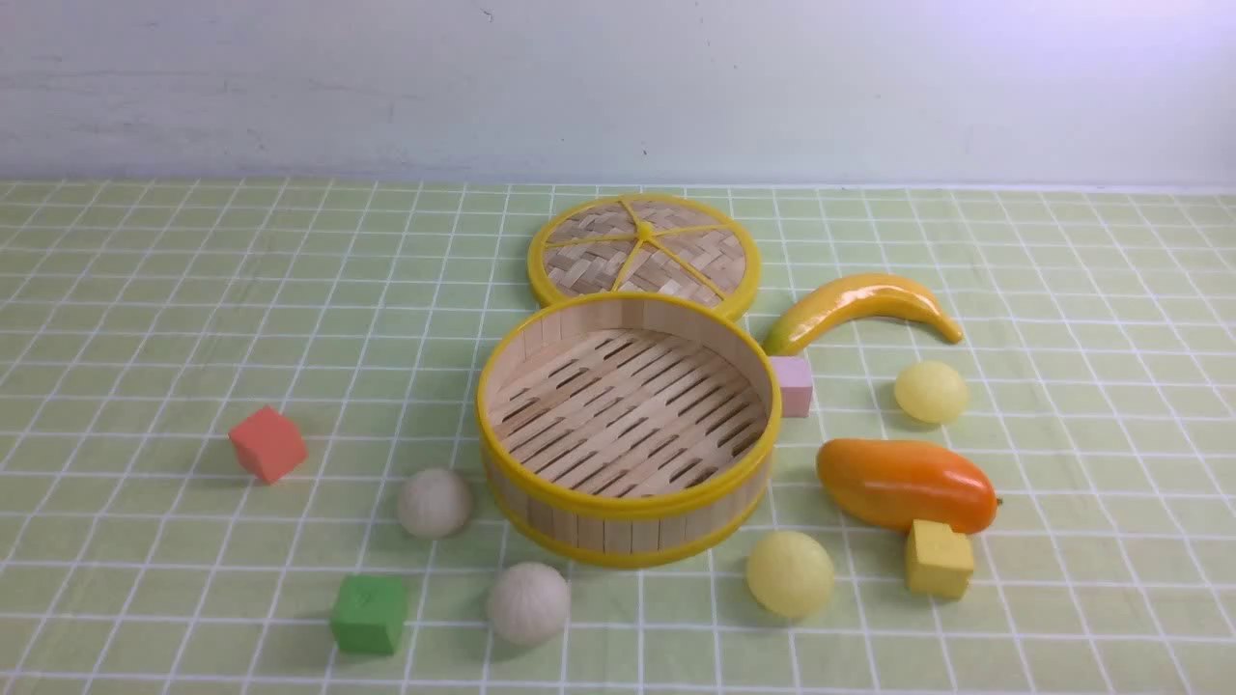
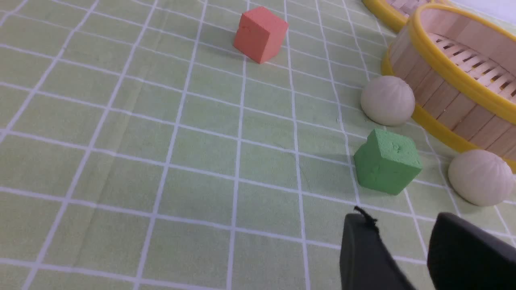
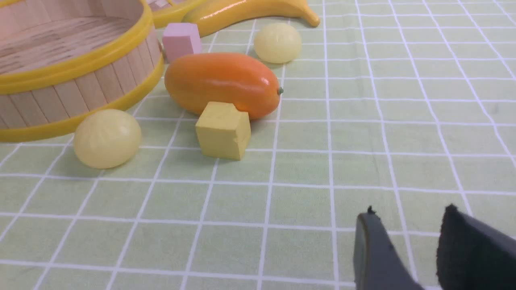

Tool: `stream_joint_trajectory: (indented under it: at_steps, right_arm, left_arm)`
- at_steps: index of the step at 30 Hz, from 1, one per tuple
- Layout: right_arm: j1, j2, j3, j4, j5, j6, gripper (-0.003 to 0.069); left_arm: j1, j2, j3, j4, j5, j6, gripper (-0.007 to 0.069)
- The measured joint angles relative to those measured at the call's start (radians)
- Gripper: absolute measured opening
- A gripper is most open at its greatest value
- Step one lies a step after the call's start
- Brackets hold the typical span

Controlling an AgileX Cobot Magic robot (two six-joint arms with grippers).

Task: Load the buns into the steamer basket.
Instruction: Use the left arm to grab a steamed stuffed bun

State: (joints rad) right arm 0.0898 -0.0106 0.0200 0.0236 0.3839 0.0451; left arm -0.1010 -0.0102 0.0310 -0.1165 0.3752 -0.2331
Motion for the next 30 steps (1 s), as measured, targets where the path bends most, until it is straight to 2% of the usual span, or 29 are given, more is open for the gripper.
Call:
stream_joint_trajectory:
  at_steps: [18,21,26,30]
  right_arm:
    - [0.0,0.0,0.0,0.0,0.0,0.0,0.0241]
    - [0.0,0.0,0.0,0.0,0.0,0.0,0.0241]
    - [0.0,0.0,0.0,0.0,0.0,0.0,0.0241]
    - [0.0,0.0,0.0,0.0,0.0,0.0,0.0241]
  left_arm:
    - [0.0,0.0,0.0,-0.001,-0.007,0.0,0.0237]
    - [0.0,0.0,0.0,-0.086,-0.08,-0.049,0.0237]
    - [0.0,0.0,0.0,-0.362,-0.23,-0.203,0.0237]
    - [0.0,0.0,-0.002,-0.468,-0.347,-0.221,0.0233]
